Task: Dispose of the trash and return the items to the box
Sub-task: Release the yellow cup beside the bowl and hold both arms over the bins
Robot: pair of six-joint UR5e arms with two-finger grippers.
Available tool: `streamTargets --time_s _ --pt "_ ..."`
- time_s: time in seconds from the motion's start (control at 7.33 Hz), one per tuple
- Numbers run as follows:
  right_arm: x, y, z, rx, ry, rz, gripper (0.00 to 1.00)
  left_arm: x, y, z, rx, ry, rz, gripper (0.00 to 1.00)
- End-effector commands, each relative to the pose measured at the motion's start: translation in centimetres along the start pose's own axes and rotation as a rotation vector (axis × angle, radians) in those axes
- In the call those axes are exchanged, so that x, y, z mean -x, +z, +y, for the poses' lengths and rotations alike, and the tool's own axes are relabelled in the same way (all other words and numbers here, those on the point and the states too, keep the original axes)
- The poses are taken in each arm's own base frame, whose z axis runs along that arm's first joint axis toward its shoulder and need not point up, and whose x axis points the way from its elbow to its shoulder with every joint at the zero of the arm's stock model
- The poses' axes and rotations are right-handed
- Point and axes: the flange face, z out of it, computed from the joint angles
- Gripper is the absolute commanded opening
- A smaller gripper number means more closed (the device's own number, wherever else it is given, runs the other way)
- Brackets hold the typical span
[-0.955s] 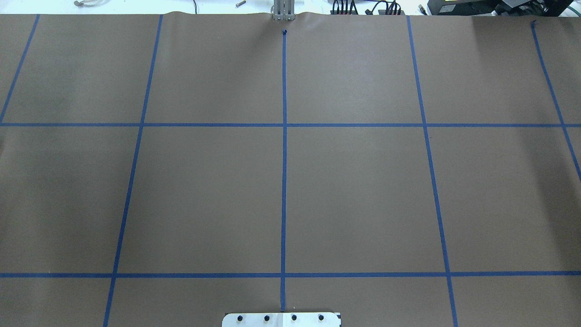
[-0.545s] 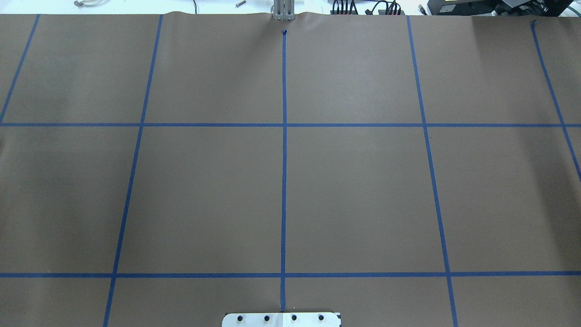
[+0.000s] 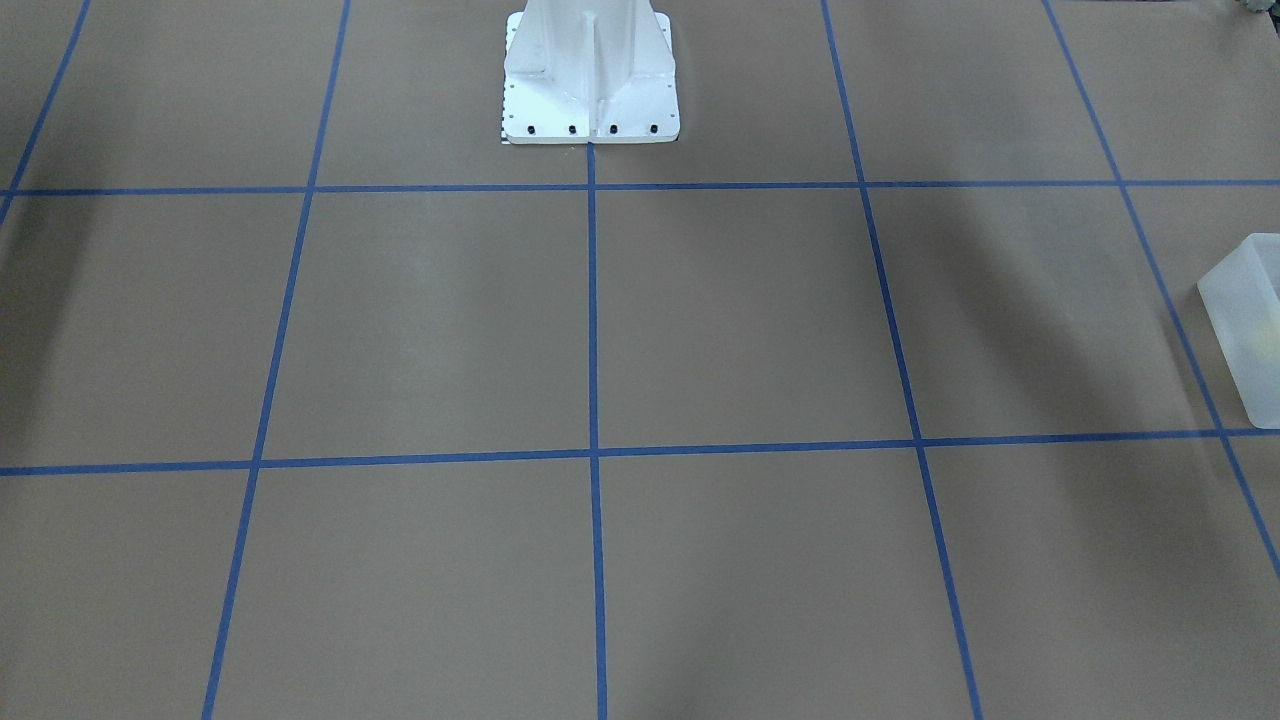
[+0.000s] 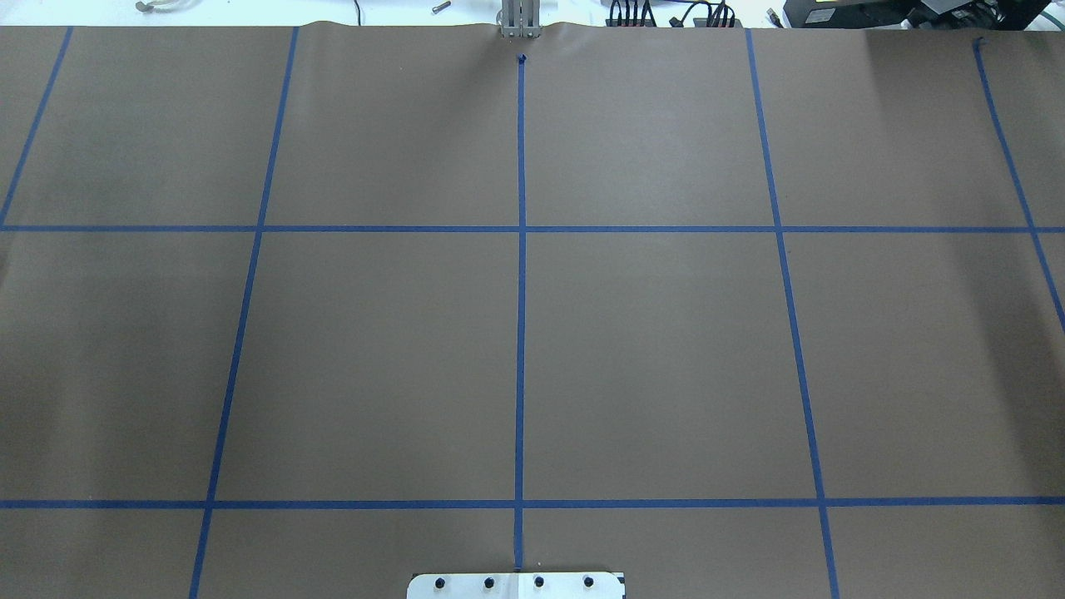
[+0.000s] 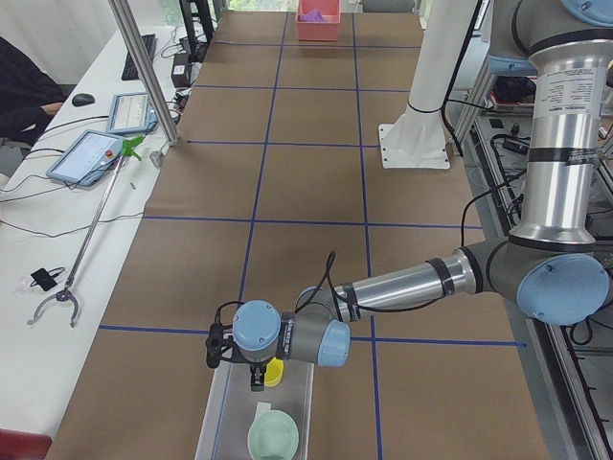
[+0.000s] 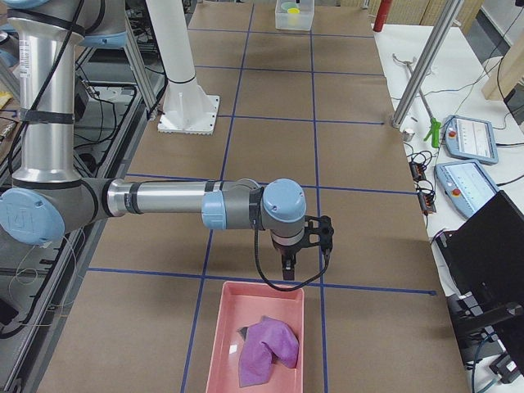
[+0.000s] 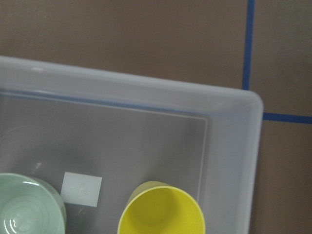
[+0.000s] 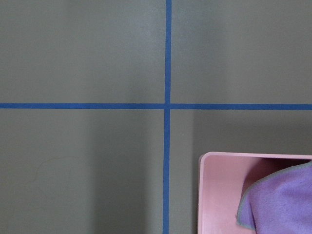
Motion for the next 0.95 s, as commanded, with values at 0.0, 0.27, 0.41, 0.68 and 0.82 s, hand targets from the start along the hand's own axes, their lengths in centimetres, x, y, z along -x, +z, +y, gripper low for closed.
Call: streamTargets --time_s 0.0,0.27,0.41,0.68,0.82 --pt "-0.1 0.2 0.0 0.004 0.004 0.000 1.00 -4.5 -3.8 -1.5 -0.061 0.066 0.009 0.98" --pt "-0.8 0.8 0.9 0.017 0.017 0.002 1.00 -11.5 -9.7 -2.2 -0.059 0.057 -0.017 0.98" --pt "-1.1 1.0 1.3 0.022 0.021 0.002 1.00 -14.4 -12.6 -1.2 -0.083 0.073 -0.087 0.98" --pt "-1.9 1.6 2.2 0.038 0.041 0.009 1.00 -14.9 -13.0 0.9 -0.075 0.088 -0.126 0.98" --pt "-2.5 2.1 2.5 0.048 0.050 0.017 1.00 -14.1 -12.5 1.6 -0.060 0.091 -0.129 0.98"
